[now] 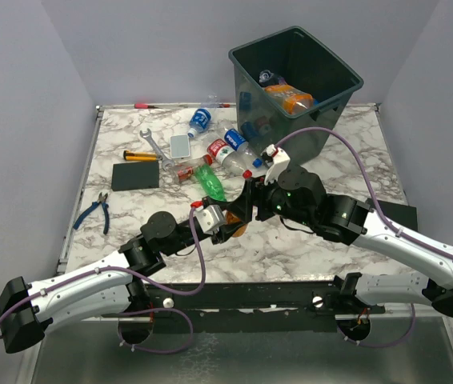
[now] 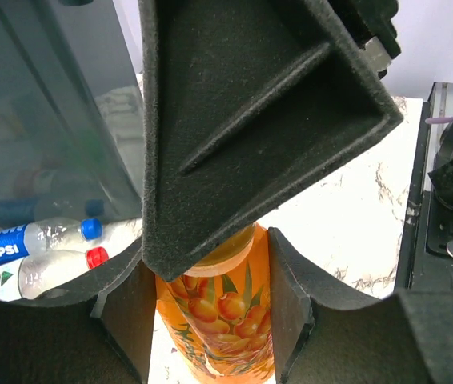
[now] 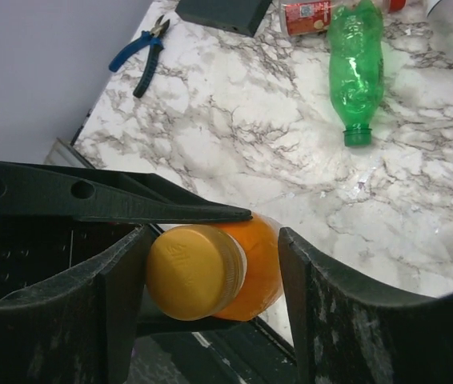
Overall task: Put the plastic bottles in the bin
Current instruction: Place the plastic bottle in the trash bin, then pick up the plastic bottle at the center of the board.
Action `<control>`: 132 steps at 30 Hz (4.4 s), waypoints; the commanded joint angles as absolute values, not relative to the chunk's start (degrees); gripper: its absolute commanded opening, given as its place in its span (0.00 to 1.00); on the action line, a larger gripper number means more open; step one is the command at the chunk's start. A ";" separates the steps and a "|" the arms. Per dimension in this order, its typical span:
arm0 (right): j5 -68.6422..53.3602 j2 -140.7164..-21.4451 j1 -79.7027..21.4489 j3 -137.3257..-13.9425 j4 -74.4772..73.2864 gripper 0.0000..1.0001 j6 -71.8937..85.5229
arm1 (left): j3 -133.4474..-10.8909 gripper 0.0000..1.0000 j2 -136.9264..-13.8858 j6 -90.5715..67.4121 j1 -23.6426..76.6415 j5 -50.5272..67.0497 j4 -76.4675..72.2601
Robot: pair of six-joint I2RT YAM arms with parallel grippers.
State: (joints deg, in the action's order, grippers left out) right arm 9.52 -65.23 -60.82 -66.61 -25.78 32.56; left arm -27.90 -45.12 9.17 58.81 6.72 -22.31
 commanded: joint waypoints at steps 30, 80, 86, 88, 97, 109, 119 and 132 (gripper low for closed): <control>52.10 -63.77 -61.11 -103.14 -15.86 0.00 -3.47 | -16.76 0.99 -30.20 5.85 59.38 -24.32 -32.41; 26.74 -96.48 -11.85 -113.83 -27.64 0.73 29.70 | -17.67 0.99 -36.61 4.85 59.94 -28.91 -28.67; 22.44 -92.52 -11.90 -117.87 -28.21 0.74 30.16 | -17.67 0.99 -36.38 4.83 60.12 -28.96 -28.48; 17.48 -88.99 -12.22 -116.90 -27.19 0.73 30.27 | -17.75 0.99 -36.44 4.83 60.20 -29.06 -28.41; -21.63 -58.02 -15.44 -79.97 -6.79 0.72 36.43 | -18.77 0.99 -36.03 5.10 60.71 -30.34 -26.12; -19.75 -28.20 -15.42 -42.56 -19.81 0.89 42.82 | -28.99 0.99 -39.97 -1.37 61.18 -33.99 -11.21; -11.80 -20.04 -15.42 -22.88 -18.65 0.96 55.70 | -30.41 0.99 -45.52 -1.42 61.26 -28.80 -9.06; -17.57 -23.77 -15.47 -14.58 -5.15 1.00 51.94 | -26.62 0.99 -46.42 -1.15 62.01 -27.95 -15.88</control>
